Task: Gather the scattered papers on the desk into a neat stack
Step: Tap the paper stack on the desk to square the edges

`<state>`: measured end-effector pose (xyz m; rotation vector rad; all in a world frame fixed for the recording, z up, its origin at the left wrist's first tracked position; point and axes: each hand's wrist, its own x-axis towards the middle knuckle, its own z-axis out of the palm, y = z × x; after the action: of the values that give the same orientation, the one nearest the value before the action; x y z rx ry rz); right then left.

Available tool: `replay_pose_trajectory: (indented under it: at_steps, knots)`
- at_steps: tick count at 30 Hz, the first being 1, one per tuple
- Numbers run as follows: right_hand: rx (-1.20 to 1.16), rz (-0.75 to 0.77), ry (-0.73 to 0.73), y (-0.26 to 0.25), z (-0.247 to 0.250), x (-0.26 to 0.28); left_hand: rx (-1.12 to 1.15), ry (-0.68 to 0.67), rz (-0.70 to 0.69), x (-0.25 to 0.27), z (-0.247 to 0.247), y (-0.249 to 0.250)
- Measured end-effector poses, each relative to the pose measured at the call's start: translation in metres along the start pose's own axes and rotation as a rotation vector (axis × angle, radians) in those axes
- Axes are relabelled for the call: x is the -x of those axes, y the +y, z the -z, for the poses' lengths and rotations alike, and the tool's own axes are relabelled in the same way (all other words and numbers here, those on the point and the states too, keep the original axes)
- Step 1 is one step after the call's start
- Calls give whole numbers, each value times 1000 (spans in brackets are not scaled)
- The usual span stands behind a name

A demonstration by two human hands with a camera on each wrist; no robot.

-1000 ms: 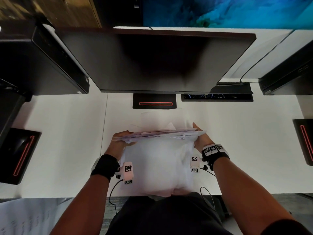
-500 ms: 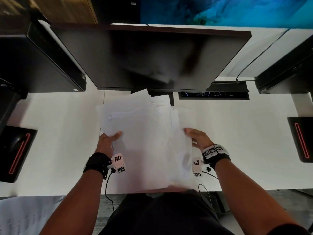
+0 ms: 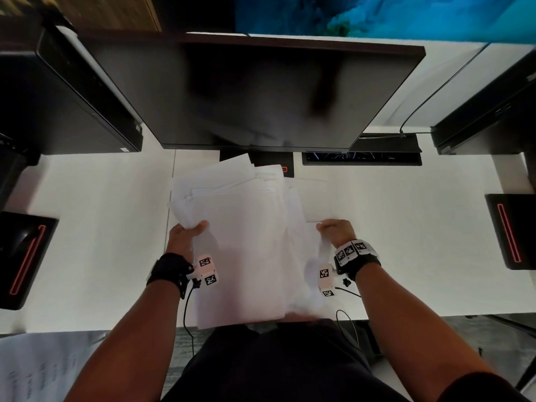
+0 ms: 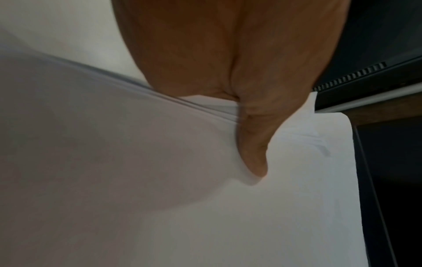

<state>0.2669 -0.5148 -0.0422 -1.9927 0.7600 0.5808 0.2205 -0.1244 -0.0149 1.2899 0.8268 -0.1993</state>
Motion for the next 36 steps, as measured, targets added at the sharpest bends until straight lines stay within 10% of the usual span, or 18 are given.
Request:
replay_pose_trajectory:
  at_steps: [17,31,36]
  knots:
    - [318,-6,116,-9,40,21,-17,53,52,-6,-7,-4]
    - [731,761,444,-112,165,209,-229,85,26,-18,-11,-7]
    - [421,662,384,-134,206,241,-254,65,25,-15,-14,-4]
